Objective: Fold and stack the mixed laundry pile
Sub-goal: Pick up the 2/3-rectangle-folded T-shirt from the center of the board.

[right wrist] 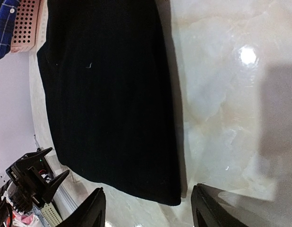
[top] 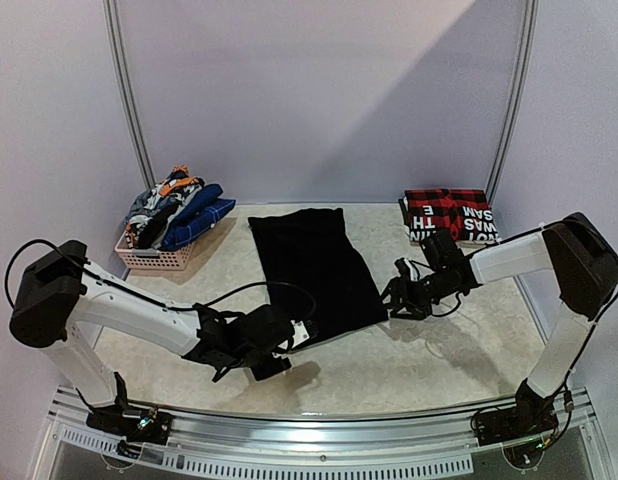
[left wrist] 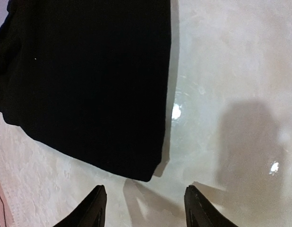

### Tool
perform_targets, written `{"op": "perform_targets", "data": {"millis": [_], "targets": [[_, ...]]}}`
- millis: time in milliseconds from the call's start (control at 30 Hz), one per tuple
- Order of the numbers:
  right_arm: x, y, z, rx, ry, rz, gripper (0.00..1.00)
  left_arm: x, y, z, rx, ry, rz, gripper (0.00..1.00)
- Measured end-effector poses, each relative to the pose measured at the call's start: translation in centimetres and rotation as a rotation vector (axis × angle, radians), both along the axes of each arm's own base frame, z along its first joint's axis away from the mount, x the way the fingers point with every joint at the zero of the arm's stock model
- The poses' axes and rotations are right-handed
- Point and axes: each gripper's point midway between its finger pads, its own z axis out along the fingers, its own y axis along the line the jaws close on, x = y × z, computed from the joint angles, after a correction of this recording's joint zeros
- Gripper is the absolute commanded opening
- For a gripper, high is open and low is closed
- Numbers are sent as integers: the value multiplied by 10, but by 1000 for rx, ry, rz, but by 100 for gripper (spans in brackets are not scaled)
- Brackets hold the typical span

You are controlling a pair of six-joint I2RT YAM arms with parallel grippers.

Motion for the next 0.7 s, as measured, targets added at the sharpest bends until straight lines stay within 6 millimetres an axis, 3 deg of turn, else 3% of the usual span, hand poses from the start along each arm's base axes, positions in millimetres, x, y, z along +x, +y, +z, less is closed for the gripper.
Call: {"op": "perform_targets", "data": {"millis": [700], "targets": [[-8,10,-14,49,71,49,16,5,-14,-3,-16,-17,-21,51]]}}
